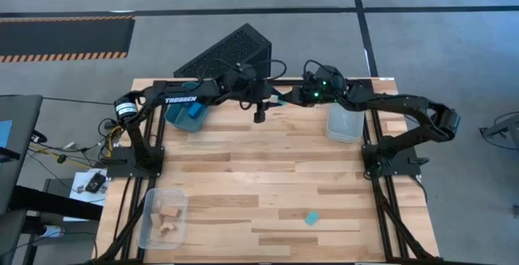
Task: Sort & place blocks by color
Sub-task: Put the middle light blue block into the gray bin, then put the top light blue block into the gray bin
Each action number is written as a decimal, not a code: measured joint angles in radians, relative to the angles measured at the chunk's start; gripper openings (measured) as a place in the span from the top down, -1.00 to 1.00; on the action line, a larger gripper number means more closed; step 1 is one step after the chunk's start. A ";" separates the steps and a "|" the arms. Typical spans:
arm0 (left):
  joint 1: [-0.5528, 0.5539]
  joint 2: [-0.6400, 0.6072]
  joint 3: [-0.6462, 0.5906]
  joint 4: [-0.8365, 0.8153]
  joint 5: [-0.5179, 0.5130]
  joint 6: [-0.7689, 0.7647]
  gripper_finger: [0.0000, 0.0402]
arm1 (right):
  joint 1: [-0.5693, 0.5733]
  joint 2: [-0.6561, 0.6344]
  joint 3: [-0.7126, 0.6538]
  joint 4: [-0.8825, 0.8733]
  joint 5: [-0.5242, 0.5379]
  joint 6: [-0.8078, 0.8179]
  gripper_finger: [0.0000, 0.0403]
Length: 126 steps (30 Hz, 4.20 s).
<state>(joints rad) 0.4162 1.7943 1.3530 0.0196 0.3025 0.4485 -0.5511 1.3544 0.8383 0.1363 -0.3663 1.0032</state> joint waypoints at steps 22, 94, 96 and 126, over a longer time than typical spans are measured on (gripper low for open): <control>0.052 0.088 0.030 0.128 -0.022 -0.080 0.12 | -0.037 -0.102 0.000 -0.144 0.170 -0.081 0.38; 0.271 0.570 0.483 -0.377 0.119 0.184 0.35 | -0.119 -0.278 0.000 -1.092 0.368 -0.245 -0.01; 0.273 0.569 0.483 -0.381 0.113 0.152 0.36 | -0.119 -0.278 0.000 -1.072 0.368 -0.245 0.00; 0.397 0.297 0.691 -0.723 0.056 -0.144 0.99 | -0.148 0.470 0.373 -0.163 0.109 -0.337 0.92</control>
<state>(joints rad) 0.8131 2.0909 2.0438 -0.7029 0.3588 0.3049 -0.6990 1.8244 1.2117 -0.0270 -0.2574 0.6661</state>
